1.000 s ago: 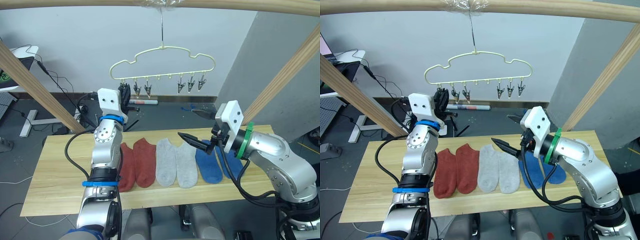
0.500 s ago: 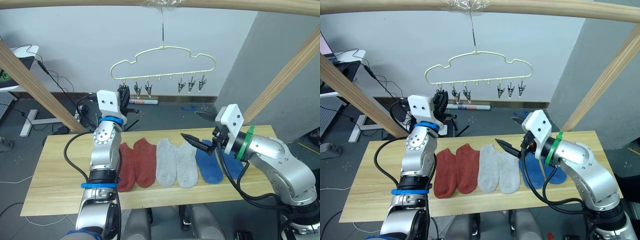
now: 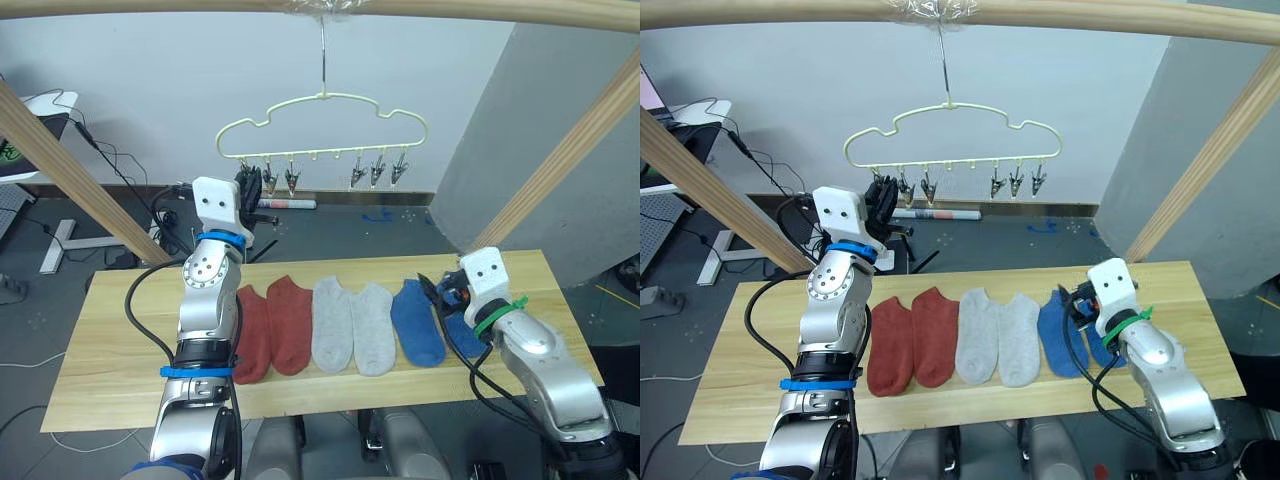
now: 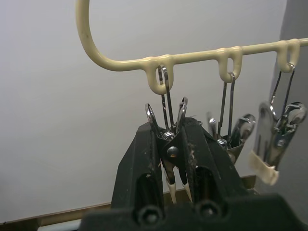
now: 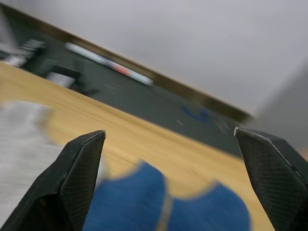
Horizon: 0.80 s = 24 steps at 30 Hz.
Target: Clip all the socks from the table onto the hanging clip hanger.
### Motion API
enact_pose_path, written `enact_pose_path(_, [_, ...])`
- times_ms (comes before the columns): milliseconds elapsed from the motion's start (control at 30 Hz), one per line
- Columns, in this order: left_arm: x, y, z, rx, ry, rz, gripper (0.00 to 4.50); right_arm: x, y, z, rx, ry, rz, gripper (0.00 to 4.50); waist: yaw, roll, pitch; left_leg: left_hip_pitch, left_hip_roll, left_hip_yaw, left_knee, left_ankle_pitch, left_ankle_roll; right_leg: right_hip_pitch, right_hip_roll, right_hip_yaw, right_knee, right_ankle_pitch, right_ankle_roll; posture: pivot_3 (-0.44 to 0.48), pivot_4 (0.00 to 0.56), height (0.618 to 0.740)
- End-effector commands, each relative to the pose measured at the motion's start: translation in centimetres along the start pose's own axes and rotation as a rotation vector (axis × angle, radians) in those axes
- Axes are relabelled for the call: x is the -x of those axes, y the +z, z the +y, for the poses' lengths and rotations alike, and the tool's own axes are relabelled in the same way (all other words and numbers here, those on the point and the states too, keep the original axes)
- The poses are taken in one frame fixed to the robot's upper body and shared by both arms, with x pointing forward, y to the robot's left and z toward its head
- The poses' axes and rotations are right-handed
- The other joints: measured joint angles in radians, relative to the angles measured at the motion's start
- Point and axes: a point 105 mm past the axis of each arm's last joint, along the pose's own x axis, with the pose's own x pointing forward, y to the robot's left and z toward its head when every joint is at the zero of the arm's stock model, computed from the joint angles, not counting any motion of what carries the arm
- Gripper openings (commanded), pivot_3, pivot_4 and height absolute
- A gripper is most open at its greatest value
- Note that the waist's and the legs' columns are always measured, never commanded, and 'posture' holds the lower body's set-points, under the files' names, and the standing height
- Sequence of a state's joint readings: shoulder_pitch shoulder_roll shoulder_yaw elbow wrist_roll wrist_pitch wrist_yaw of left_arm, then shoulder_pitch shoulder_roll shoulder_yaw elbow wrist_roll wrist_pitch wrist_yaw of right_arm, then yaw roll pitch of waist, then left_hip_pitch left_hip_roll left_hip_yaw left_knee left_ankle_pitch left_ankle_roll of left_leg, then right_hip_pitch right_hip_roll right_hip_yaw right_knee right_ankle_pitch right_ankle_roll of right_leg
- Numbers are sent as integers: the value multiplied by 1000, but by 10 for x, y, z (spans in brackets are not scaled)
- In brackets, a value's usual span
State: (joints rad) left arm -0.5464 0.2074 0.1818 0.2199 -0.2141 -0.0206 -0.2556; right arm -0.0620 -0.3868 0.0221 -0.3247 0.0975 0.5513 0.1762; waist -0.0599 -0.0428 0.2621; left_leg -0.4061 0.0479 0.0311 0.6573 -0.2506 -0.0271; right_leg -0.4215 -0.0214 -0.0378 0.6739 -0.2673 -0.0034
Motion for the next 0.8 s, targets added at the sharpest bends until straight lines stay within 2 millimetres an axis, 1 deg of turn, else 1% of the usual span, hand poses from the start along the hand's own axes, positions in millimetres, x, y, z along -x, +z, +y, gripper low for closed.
enact_pose_path(33, [-2,18,-1,-18,-23,-48,297,-10,-21,-24,-43,-138,32,4500,0,1,1,0,0,0,0,0,0,0,0,0,0,0,0,-169,286,740])
enact_pose_path(67, [-2,19,-1,-14,-24,-43,297,-13,-31,-27,-73,-159,54,4500,0,1,2,0,0,0,0,0,0,0,0,1,0,0,0,-165,287,740])
enact_pose_path(233, [-2,23,1,4,-34,-33,297,-28,-58,-32,-142,-185,114,4500,1,3,11,0,0,1,0,0,0,0,0,1,1,0,0,-145,290,740])
enact_pose_path(300, [-2,25,2,8,-40,-28,297,-33,-65,-30,-179,-176,130,4500,2,4,16,0,0,1,0,0,0,0,0,1,1,0,0,-127,292,740])
enact_pose_path(367, [-2,24,3,24,-54,-7,297,-39,-75,-23,-243,-144,164,4500,3,4,17,0,0,0,0,0,0,0,0,1,1,0,0,-119,294,740])
enact_pose_path(400, [-2,24,3,30,-61,2,297,-41,-78,-18,-274,-121,173,4332,3,5,17,0,0,0,0,0,0,0,0,1,1,0,0,-117,294,740])
enact_pose_path(467, [-1,22,1,49,-87,25,297,-44,-82,-14,-299,-101,180,3927,2,5,18,0,0,1,0,0,0,0,0,1,1,0,0,-109,295,740])
enact_pose_path(567, [0,20,-2,78,-130,54,297,-44,-89,-16,-350,-127,198,2925,4,5,18,1,0,0,0,0,0,0,0,1,2,0,0,-105,295,740])
enact_pose_path(633, [1,19,-3,86,-147,68,297,-44,-90,-17,-370,-136,199,2212,6,5,18,1,0,1,0,0,0,0,0,1,2,0,0,-103,294,740])
enact_pose_path(700, [2,19,-4,99,-165,81,297,-44,-89,-16,-363,-133,193,1450,6,5,18,1,0,1,0,0,0,0,0,1,2,0,0,-106,295,740])
enact_pose_path(733, [2,19,-4,106,-172,87,297,-44,-88,-15,-364,-124,187,1158,6,5,18,1,0,1,0,0,0,0,0,1,2,0,0,-109,294,740])
enact_pose_path(800, [3,19,-5,126,-188,98,297,-44,-85,-14,-350,-109,169,435,6,5,18,2,0,1,0,0,0,0,0,1,2,0,0,-111,294,740])
